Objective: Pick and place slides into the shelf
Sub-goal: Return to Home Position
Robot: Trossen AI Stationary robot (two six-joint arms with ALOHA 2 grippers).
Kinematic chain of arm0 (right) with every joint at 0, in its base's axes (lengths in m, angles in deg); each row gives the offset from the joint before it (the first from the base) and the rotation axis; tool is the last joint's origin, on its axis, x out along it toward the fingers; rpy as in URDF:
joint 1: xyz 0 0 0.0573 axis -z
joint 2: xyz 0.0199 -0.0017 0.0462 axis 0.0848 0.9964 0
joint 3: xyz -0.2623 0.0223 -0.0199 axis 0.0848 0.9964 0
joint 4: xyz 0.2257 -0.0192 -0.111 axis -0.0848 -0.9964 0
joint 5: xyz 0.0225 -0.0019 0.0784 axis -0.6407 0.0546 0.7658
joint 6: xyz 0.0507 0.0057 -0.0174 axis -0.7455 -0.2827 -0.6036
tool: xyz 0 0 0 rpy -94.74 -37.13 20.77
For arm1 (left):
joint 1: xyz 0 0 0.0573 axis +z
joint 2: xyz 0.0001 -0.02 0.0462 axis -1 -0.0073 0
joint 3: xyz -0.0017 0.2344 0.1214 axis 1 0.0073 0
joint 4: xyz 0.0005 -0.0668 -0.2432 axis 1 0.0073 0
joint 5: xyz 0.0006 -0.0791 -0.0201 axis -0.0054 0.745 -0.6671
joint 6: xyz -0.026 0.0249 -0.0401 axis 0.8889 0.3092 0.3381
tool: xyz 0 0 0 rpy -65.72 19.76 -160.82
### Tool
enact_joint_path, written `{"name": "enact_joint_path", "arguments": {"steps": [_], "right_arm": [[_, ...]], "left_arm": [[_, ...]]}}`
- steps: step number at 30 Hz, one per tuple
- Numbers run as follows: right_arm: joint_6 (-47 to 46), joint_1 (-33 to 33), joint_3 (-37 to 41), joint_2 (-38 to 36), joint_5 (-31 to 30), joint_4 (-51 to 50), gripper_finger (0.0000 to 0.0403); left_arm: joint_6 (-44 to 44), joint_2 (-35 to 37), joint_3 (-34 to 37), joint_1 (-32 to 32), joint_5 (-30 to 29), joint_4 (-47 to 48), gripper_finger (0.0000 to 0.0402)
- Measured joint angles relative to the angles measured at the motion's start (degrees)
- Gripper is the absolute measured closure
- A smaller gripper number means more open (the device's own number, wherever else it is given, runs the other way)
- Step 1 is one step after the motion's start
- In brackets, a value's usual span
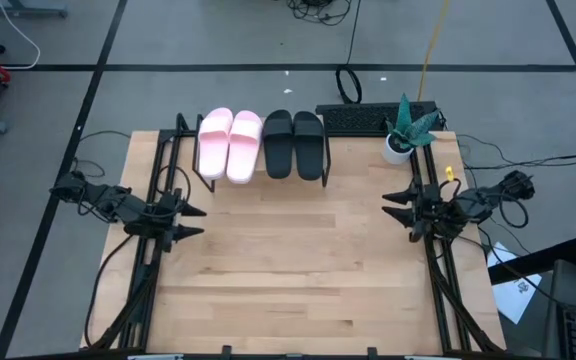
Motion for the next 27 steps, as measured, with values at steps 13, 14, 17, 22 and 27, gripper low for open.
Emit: {"name": "enact_joint_path", "arguments": {"steps": [13,14,17,22,27], "right_arm": [[-7.18,0.19,7.08,-3.28,8.46,1.24,0.0241],[-7.33,0.19,7.08,-3.30,9.47,1.35,0.0241],[-7.17,0.19,7.08,-3.30,11.95,1.46,0.0241],[-7.13,0.19,7.60,-3.27,13.54,-0.40,0.0241],[-7.51,0.19,10.77,-3.25,13.72,1.75,0.0241]], "left_arm": [[0.38,-0.04,9.44,0.03,1.53,-13.73,0.0149],[0.14,-0.21,9.58,0.03,2.11,-14.90,0.0149],[-3.30,-0.57,9.55,0.07,3.08,-17.52,0.0149],[-4.81,-0.54,9.82,0.09,2.86,-17.53,0.0149],[-5.56,-0.68,10.05,0.09,2.20,-17.64,0.0149]]}}
